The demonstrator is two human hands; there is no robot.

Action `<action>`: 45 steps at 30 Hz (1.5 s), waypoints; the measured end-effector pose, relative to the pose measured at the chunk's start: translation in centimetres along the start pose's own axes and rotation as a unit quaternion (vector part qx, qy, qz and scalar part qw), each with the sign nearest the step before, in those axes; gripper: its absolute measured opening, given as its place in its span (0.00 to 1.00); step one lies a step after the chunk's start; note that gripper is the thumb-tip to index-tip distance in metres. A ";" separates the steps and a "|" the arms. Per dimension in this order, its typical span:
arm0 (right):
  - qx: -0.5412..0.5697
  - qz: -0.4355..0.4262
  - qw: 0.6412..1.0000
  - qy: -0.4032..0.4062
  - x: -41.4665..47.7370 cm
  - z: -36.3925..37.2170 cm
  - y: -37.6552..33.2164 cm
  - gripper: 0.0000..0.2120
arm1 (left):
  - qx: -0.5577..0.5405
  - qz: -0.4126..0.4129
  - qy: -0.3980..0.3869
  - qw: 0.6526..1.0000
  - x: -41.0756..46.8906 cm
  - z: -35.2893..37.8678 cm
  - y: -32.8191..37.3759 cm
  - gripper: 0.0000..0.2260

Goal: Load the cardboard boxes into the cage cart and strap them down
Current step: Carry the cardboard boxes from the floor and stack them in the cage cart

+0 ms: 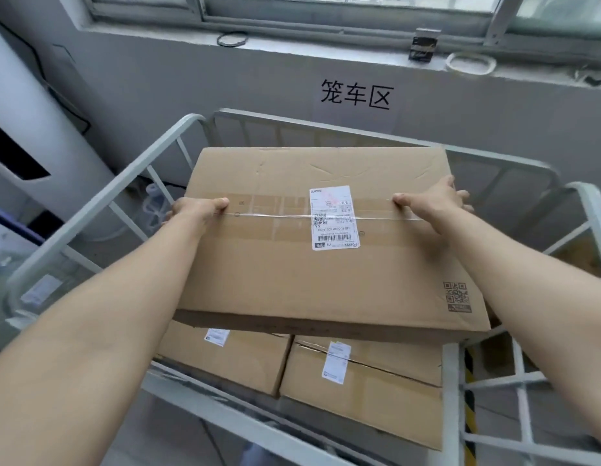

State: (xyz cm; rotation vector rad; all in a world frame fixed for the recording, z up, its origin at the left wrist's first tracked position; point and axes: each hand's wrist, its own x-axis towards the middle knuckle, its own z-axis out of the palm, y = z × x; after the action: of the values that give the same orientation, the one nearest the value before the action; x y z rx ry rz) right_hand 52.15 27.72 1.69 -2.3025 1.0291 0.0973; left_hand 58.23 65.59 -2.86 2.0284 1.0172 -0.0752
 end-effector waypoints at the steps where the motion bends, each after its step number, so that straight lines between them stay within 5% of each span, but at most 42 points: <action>1: 0.001 0.007 1.000 0.001 -0.4 1.3 -0.9 0.49 | 0.010 0.004 -0.005 1.000 1.6 -0.5 0.0 0.57; 14: 0.003 0.063 0.996 -0.058 -4.8 15.4 -6.0 0.47 | 0.065 -0.016 -0.037 0.997 15.2 -6.0 -5.6 0.56; 20: -0.006 0.064 0.994 -0.093 -5.0 21.2 -5.4 0.54 | 0.112 -0.034 -0.027 0.993 17.5 -6.2 -10.3 0.51; 33: -0.018 0.165 0.977 -0.137 -7.7 37.1 0.2 0.51 | 0.166 -0.071 -0.108 0.978 30.6 -2.4 -22.8 0.53; 45: -0.002 0.182 0.974 -0.138 -5.9 45.2 1.5 0.47 | 0.236 -0.022 -0.078 0.968 35.6 1.7 -23.6 0.46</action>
State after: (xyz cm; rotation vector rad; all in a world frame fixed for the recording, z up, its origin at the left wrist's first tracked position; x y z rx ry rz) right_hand 54.80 56.04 -34.02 -2.0063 1.2856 0.5518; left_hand 66.35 94.34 -33.43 2.3769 1.0118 -0.5389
